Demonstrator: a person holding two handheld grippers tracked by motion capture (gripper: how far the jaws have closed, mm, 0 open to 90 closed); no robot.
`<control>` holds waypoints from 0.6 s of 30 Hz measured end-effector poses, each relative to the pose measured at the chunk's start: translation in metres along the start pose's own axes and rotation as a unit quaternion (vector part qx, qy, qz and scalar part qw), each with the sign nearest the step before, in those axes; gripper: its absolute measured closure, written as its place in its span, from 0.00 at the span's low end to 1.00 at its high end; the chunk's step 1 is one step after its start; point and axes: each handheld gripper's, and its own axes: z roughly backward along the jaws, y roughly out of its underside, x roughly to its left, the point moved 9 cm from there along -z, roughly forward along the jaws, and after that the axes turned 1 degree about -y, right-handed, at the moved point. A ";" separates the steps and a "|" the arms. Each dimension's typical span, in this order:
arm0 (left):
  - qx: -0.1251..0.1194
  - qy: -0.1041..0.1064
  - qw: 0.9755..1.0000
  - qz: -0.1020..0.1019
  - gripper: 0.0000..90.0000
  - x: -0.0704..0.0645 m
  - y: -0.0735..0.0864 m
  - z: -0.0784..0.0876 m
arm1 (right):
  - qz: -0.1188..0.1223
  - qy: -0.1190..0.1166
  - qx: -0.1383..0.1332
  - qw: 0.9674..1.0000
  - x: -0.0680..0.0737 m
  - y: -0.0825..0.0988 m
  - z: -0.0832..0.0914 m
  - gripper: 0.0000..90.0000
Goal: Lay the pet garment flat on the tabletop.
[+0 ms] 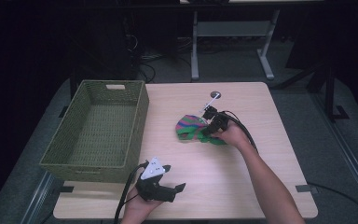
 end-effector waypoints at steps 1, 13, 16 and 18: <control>0.001 0.000 1.000 -0.001 0.18 0.000 0.000 0.000 | 0.000 0.000 -0.002 1.000 0.000 0.000 0.001 0.80; 0.000 0.001 1.000 -0.003 0.18 0.000 0.000 -0.001 | -0.022 -0.021 -0.028 0.999 -0.002 0.004 0.013 0.81; 0.000 0.001 1.000 -0.002 0.18 0.000 0.000 -0.001 | -0.025 -0.026 -0.034 0.999 -0.002 0.004 0.017 0.81; -0.001 0.005 1.000 -0.001 0.18 0.000 0.000 0.000 | -0.024 -0.026 -0.034 0.999 -0.001 0.004 0.019 0.81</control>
